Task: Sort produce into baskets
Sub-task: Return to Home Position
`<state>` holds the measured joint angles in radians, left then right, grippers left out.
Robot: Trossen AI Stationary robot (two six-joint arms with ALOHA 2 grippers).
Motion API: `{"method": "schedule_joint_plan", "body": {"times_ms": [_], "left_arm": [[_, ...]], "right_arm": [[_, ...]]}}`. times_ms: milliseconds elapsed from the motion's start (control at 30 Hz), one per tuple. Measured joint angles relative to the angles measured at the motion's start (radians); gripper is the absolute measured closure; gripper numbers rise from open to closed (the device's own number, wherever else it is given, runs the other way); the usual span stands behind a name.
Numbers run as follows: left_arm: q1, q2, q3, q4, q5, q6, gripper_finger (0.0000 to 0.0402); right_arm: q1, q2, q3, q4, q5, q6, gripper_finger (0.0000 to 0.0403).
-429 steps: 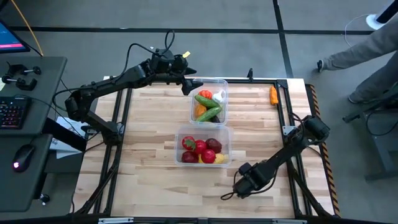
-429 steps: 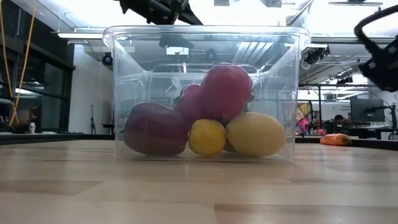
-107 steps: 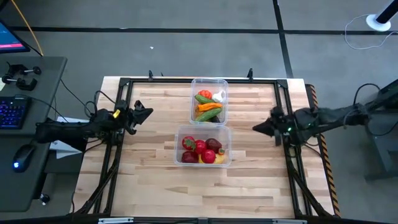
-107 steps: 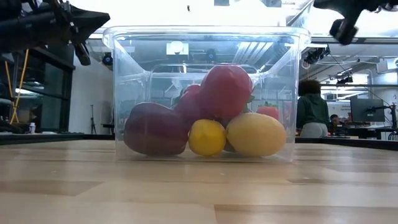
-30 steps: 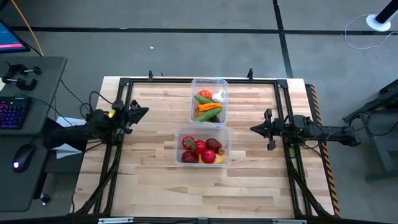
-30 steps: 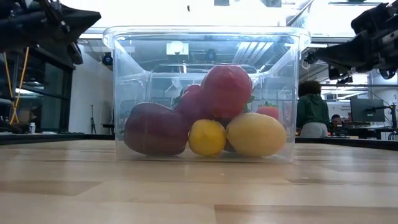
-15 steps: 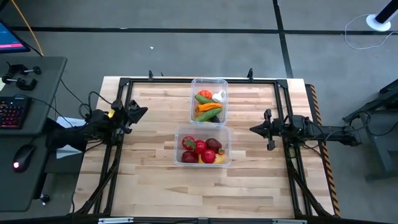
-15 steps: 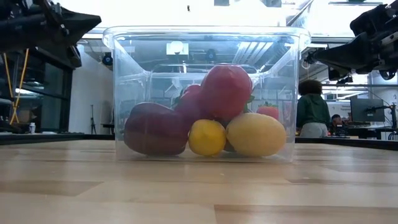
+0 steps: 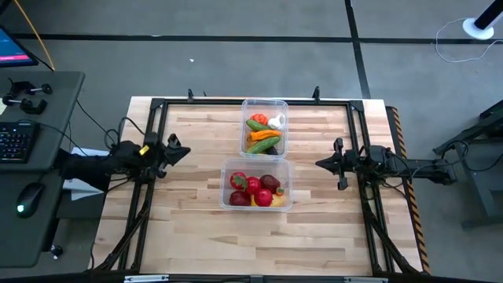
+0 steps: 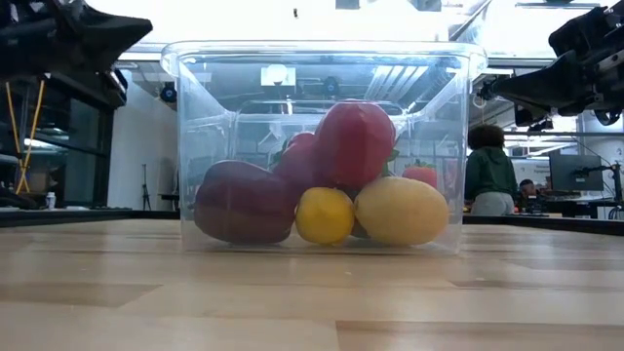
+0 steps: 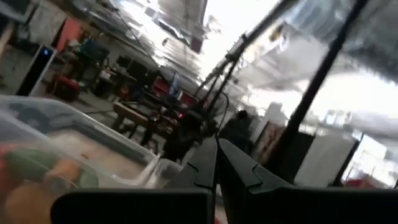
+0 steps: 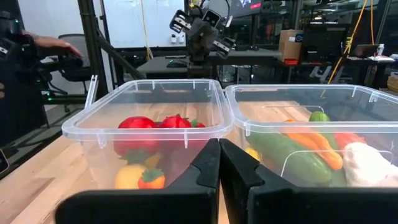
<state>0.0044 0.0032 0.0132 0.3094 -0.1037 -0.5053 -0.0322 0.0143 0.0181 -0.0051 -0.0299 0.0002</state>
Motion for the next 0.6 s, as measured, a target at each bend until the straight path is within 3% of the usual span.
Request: {"method": "schedule_joint_plan", "body": {"times_ms": [200,300,600], "left_arm": [[-0.043,0.0,0.0,-0.154,0.022,0.419,0.0401],[-0.043,0.0,-0.001,-0.284,0.014,0.454,0.0401],[-0.01,0.0,-0.001,-0.296,0.062,0.473,0.0401]], "right_arm": [[0.0,0.0,0.0,0.0,0.0,0.0,0.0403],[0.0,0.0,0.0,0.0,0.0,0.0,0.0403],[0.0,0.0,0.0,0.0,0.0,0.0,0.0403]]}}
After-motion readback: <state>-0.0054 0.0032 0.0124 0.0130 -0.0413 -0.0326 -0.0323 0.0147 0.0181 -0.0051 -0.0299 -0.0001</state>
